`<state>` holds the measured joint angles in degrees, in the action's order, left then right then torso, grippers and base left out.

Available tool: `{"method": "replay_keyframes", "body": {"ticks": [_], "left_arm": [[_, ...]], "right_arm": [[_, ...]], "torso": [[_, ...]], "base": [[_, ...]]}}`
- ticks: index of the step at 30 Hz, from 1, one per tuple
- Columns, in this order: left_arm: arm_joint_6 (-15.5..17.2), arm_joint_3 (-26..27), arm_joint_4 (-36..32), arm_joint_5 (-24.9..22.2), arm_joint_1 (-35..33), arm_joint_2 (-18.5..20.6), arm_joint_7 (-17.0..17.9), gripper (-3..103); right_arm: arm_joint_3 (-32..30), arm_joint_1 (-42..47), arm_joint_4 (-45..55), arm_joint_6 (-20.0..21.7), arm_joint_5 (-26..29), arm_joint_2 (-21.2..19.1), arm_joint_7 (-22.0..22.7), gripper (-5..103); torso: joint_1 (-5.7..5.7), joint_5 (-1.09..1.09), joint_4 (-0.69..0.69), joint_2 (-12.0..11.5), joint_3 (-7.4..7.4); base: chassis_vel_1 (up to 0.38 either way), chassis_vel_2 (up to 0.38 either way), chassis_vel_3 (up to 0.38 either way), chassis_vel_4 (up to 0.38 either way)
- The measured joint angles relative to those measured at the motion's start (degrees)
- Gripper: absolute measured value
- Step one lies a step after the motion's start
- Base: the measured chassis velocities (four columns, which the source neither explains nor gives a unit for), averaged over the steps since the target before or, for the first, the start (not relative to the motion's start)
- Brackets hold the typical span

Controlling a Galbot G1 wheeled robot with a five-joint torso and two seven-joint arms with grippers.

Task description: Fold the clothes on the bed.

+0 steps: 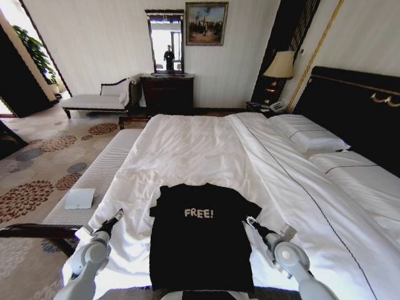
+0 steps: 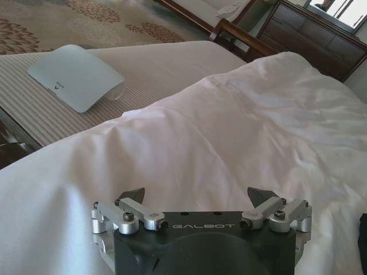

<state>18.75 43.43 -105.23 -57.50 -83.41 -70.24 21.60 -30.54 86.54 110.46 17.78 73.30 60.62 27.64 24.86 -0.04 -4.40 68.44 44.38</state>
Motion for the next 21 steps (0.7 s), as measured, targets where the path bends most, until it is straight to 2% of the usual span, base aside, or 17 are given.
{"method": "replay_keyframes", "body": {"ticks": [3, 7, 9, 13, 15, 18, 20, 21], "left_arm": [[0.0, 0.0, 0.0, 0.0, -0.1, 0.0, 0.0, 100], [-0.1, 0.1, 0.0, 0.0, -0.2, 0.1, 0.0, 100], [-0.1, 0.1, 0.0, 0.0, -0.2, 0.1, 0.0, 100], [-0.1, 0.1, 0.0, 0.1, -0.2, 0.1, 0.0, 100], [-0.1, 0.1, 0.0, 0.1, -0.2, 0.1, 0.0, 100], [-0.2, 0.1, 0.3, 0.1, -0.2, 0.0, 0.0, 100], [-0.2, 0.1, 0.4, 0.1, -0.2, 0.0, 0.0, 100], [-0.2, 0.1, 0.5, 0.1, -0.2, 0.0, 0.0, 100]], "right_arm": [[0.0, 0.0, 0.0, 0.0, 0.0, 0.1, -0.2, 91], [0.4, -0.2, 0.1, -0.1, 0.0, 0.5, -0.6, 70], [0.4, -0.2, 0.1, -0.1, 0.0, 0.5, -0.6, 70], [0.7, -0.1, 0.8, -0.3, -0.2, 0.9, -0.8, 48], [0.7, 0.0, 1.0, -0.3, -0.3, 0.9, -0.8, 48], [0.6, 0.9, 2.0, -0.2, -0.3, 0.7, -0.8, 31], [0.5, 1.1, 2.3, -0.2, -0.2, 0.7, -0.8, 31], [0.5, 1.5, 2.8, -0.2, -0.2, 0.6, -0.7, 26]], "torso": [[0.00, 0.00, 0.00, 0.0, 0.00], [0.00, 0.00, 0.00, 0.0, 0.00], [0.00, 0.00, 0.00, 0.0, 0.00], [0.00, 0.00, 0.00, 0.0, 0.00], [0.00, 0.00, 0.00, 0.0, 0.00], [0.00, 0.00, 0.00, 0.0, 0.00], [0.00, 0.00, 0.00, 0.0, 0.00], [0.00, 0.00, 0.00, 0.0, 0.00]], "base": [[0.000, 0.000, 0.000, 0.000], [0.000, 0.000, 0.000, 0.000], [0.000, 0.000, 0.000, 0.000], [0.000, 0.000, 0.000, 0.000], [0.000, 0.000, 0.000, 0.000], [0.000, 0.000, 0.000, 0.000], [0.000, 0.000, 0.000, 0.000], [0.000, 0.000, 0.000, 0.000]]}}
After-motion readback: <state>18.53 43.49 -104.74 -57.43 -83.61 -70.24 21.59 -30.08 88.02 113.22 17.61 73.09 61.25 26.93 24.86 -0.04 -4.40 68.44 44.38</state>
